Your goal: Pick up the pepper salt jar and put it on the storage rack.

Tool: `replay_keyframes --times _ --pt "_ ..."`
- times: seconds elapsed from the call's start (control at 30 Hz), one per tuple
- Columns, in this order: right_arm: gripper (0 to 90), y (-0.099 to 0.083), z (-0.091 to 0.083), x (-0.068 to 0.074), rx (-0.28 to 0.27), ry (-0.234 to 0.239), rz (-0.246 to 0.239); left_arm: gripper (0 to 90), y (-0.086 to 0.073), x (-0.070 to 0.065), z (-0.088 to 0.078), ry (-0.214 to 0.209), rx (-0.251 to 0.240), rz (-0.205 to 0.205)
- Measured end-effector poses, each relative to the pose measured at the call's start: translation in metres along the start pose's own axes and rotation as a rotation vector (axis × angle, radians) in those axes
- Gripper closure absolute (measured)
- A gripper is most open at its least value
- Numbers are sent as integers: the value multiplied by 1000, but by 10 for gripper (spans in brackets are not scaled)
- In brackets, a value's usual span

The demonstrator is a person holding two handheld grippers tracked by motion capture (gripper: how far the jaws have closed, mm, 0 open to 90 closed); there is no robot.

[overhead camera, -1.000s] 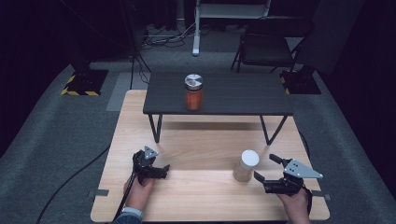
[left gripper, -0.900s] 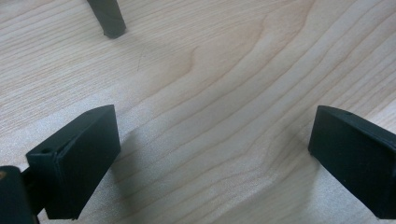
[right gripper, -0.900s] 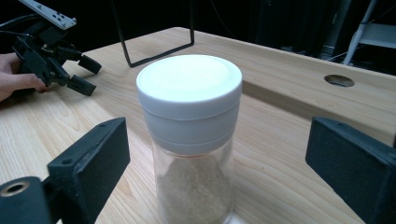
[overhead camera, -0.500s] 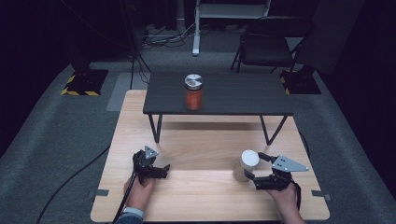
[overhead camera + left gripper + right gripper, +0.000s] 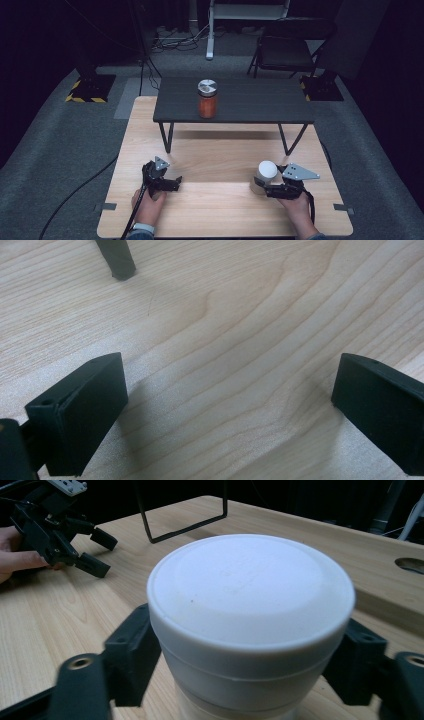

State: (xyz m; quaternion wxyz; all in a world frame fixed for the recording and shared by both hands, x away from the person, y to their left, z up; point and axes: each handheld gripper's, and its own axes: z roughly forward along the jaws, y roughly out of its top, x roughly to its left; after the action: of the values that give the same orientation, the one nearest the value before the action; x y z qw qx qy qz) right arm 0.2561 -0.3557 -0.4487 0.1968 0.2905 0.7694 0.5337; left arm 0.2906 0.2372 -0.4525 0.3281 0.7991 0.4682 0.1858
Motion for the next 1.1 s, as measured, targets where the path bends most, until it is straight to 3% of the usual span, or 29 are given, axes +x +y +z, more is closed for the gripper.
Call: replay_keyframes --times 0.27,0.67,0.9,1.1 --pt "333 1 -1 -1 2 0 -10 13 0 0 0 0 0 0" --pt "336 17 -2 -3 55 -6 -5 11 0 0 0 0 0 -1" --pt "337 28 -10 -10 21 -7 29 5 1 -1 1 2 1 -1" --pt "337 43 -13 -17 28 -23 48 6 1 -1 1 2 2 -2"
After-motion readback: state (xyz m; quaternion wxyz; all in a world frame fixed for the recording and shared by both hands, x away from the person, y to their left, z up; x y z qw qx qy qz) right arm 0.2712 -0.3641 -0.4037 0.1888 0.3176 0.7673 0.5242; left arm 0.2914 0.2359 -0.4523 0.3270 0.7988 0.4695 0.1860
